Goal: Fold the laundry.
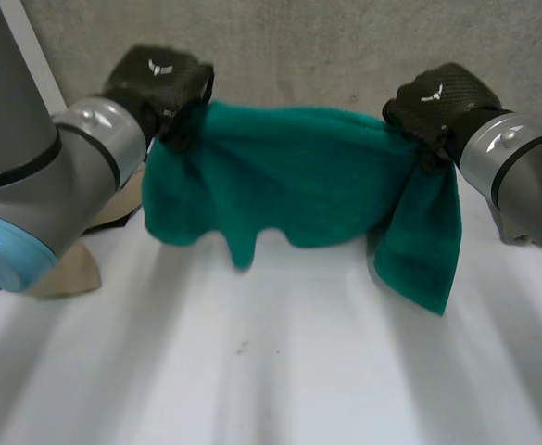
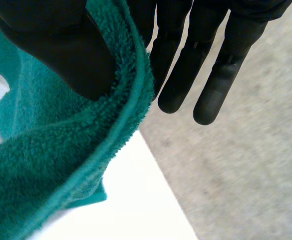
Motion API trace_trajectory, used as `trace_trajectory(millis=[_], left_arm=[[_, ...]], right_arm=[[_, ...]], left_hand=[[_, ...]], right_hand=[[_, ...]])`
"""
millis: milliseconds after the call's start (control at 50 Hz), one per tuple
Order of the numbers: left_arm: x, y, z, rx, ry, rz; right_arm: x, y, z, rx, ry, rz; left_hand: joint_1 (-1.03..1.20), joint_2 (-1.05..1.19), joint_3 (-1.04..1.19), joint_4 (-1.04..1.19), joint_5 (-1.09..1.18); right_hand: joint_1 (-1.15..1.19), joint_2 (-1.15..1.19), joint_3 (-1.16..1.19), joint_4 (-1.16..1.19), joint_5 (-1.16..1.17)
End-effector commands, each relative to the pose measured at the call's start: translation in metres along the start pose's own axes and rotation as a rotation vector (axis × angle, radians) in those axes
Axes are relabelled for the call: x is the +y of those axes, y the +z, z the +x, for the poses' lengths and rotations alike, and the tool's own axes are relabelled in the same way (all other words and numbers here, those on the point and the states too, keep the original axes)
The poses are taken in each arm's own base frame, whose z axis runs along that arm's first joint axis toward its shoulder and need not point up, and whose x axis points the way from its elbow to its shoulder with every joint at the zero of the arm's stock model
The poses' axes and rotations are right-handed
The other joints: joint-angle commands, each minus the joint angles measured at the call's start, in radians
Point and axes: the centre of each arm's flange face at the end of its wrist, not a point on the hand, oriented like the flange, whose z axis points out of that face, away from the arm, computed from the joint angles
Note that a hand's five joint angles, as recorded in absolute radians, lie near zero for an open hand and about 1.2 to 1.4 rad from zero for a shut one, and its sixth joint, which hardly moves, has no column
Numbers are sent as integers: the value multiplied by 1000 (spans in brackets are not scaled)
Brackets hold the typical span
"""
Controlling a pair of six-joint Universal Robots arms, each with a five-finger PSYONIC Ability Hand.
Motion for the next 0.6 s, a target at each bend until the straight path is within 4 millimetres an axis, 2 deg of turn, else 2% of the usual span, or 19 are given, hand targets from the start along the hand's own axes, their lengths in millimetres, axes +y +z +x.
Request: trace_trajectory(millis=[20,40,60,80,120,160,180,200,240,260,280,300,320,340,400,460,540,600], left_arm=[[81,23,14,64,-2,-275],[89,26,16,67,-3,-295],[97,30,18,73,-2,-309],[107,42,19,66,0,-303],[108,57,20,44,4,-247],[97,79,16,-7,9,-106],[91,87,12,-33,10,-44],[72,101,2,-89,15,100],[51,111,-7,-146,19,257],[40,115,-11,-175,23,340],[18,120,-20,-234,25,512],[9,122,-25,-261,28,584],[2,122,-28,-282,33,641],[-8,121,-31,-316,48,737],[-13,120,-37,-345,46,778],[-15,116,-40,-354,41,766],[3,111,-33,-329,33,661],[24,105,-25,-288,30,554]], right_arm=[[41,20,-25,-184,41,-183],[47,22,-26,-194,46,-202],[61,30,-30,-210,57,-240],[65,33,-31,-212,60,-248],[74,46,-34,-199,65,-249],[75,58,-30,-156,62,-218],[71,71,-22,-83,53,-168],[67,78,-15,-25,53,-131],[57,87,-3,78,64,-60],[43,95,14,202,90,42],[35,99,24,273,106,112],[29,101,32,326,118,165],[17,102,49,424,138,286],[9,100,55,462,147,346],[-17,87,75,570,137,532],[-24,81,77,569,125,567],[-16,83,66,489,122,515],[4,88,48,389,134,401]], left_hand=[[228,201,206,199,259],[228,201,206,199,259],[228,201,206,199,259],[228,201,206,199,259],[228,201,206,199,259],[228,201,206,199,259],[228,201,206,199,259],[228,201,206,199,259],[228,201,206,199,259],[228,201,206,199,259],[228,201,206,199,259],[228,201,206,199,259],[228,201,206,199,259],[228,201,206,199,259],[228,201,206,199,259],[228,201,206,199,259],[228,201,206,199,259],[228,201,206,199,259]], right_hand=[[277,218,199,194,200],[277,218,199,194,200],[277,218,199,194,200],[277,218,199,194,200],[280,221,202,197,203],[282,223,204,199,205],[282,223,204,199,205],[282,223,204,199,205],[282,223,204,199,205],[282,223,204,199,205],[282,223,204,199,205],[282,223,204,199,205],[282,223,204,199,205],[282,223,204,199,205],[282,223,204,199,205],[282,223,204,199,205],[282,223,204,199,205],[282,223,204,199,205]])
